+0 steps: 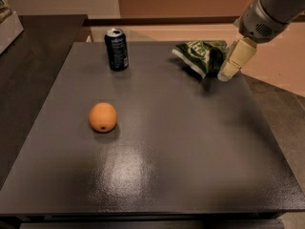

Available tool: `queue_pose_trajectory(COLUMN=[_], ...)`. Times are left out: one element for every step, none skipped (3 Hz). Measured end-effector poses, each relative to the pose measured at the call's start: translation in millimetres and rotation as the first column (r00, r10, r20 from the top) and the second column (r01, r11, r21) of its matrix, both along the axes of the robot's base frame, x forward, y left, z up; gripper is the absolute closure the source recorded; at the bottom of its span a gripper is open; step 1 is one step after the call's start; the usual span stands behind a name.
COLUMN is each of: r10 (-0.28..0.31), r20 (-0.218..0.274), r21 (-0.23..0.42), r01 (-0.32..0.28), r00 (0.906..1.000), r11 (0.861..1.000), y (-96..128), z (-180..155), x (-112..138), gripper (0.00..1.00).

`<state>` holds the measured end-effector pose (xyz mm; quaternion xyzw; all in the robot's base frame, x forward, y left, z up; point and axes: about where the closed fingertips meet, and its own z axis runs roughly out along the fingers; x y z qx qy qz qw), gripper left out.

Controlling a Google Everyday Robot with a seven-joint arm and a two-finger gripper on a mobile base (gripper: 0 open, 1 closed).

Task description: Move green jalapeno chip bag near pepsi can

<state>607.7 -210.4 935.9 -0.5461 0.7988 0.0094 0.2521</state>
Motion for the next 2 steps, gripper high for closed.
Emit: queue_pose_trajectory(r10=[-0.061, -0.113], r20=[-0.003, -0.018], r21=[0.041, 0.085], r01=[0.062, 0.114], r00=[0.9981, 0.9934], r11=[0.997, 0.99], y=[-12.3, -23.8], z=[-17.0, -30.8], x=[27.1, 49.4], gripper=[0.0, 0.0])
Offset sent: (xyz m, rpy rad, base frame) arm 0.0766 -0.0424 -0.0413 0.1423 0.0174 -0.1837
